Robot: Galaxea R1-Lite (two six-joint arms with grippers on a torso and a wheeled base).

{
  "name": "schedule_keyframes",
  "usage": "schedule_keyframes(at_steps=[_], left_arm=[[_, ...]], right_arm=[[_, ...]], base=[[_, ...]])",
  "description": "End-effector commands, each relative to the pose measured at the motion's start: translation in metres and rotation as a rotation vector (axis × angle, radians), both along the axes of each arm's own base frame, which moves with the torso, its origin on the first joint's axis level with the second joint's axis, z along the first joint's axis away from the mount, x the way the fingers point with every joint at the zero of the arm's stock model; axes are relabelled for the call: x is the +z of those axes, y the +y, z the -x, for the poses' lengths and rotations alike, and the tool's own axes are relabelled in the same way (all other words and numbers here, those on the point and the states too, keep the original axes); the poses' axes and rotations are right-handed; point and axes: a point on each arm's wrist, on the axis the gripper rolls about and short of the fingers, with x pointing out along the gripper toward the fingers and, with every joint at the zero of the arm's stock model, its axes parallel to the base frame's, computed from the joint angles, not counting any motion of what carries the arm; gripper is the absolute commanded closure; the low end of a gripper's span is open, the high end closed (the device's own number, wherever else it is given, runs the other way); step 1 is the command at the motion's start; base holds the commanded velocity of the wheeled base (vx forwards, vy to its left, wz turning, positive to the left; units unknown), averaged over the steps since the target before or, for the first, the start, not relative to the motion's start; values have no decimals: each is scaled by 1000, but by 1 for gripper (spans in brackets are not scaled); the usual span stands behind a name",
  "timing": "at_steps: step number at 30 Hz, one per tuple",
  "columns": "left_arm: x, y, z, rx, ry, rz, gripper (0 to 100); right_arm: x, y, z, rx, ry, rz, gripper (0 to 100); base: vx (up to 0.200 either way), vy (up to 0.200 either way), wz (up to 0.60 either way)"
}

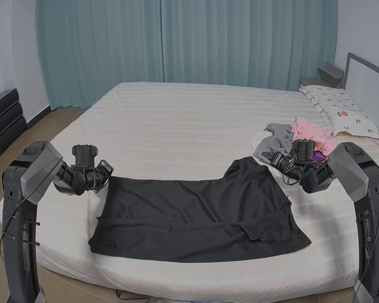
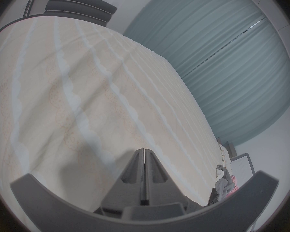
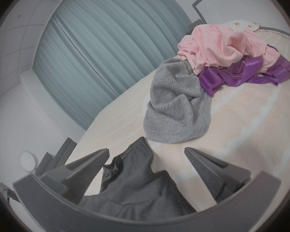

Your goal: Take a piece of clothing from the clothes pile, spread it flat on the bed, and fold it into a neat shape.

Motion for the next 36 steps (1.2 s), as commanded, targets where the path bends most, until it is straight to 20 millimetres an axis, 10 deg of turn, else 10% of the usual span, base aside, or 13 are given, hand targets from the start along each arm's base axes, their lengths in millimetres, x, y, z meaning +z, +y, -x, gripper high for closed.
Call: schedule_keyframes(at_steps=[1, 7, 8, 36], left_arm=[[0, 1, 0, 2, -2, 0, 100], [1, 1, -1, 2, -2, 0, 100], [1, 1, -1, 2, -4, 0, 100], [12, 3, -1, 25, -28, -14, 100]], right_arm=[[-13, 4, 1, 15, 24, 17, 0], [-24, 12, 3, 38, 43, 37, 0], [-24, 12, 3, 38, 43, 37, 100], [26, -3, 22, 30, -29, -32, 100]], base=[[0, 0, 0], [0, 0, 0], [0, 0, 0], [0, 0, 0]])
